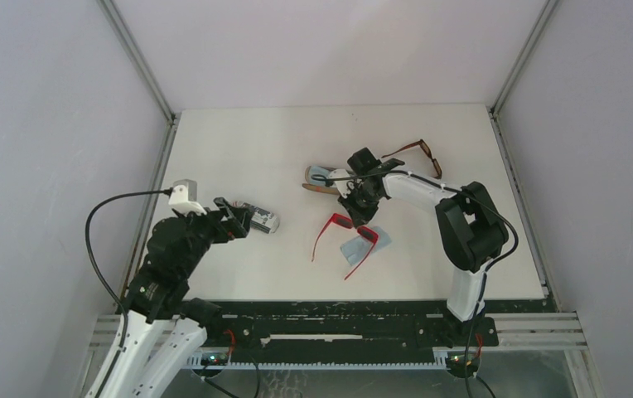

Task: Organize the sunglasses
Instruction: Pick up the sunglasses from the center of the board, then fold the sunglasses.

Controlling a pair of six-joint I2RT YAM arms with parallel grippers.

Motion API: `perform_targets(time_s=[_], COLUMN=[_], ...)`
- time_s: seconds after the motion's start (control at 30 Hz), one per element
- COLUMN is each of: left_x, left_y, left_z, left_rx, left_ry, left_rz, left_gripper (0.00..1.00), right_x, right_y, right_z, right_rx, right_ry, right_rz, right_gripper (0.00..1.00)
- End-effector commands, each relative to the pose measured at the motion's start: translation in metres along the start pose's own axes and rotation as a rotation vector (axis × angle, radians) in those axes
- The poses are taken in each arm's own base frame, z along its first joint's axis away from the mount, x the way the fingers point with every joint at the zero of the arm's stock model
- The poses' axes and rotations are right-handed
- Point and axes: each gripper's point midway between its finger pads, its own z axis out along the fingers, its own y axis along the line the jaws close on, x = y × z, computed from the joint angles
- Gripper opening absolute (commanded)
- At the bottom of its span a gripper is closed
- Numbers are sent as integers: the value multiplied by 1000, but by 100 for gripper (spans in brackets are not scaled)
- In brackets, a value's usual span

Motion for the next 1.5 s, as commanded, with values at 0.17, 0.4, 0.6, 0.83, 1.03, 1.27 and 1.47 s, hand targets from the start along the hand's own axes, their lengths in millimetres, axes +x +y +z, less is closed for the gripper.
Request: perform_targets(time_s=[0.17, 0.4, 0.6, 0.83, 1.03, 1.27, 1.47], left_x=[3, 23, 44, 65, 75, 90, 97], left_y=[4, -8, -14, -42, -62, -90, -114], left_z=[23, 54, 72, 77, 82, 90, 98], left_rx=[-65, -29, -60, -67, -75, -45, 9], left_ry=[78, 230, 290, 312, 305, 324, 334], left_rz=[3, 17, 83, 177, 217, 242, 232], left_gripper=[100, 94, 93, 92, 92, 92, 94], right_x=[-36, -40, -51, -62, -73, -80, -84], right_y=[11, 41, 74, 80, 86, 95, 114], right_z=[-69, -100, -122, -127, -130, -135, -126], right_rx=[204, 329, 370, 450, 451, 414, 319], right_ry=[-170, -360, -544, -587, -623, -660, -659], right_rz=[-14, 38, 77, 120, 145, 170, 180], right_gripper=[0, 0, 0, 0, 0, 0, 0])
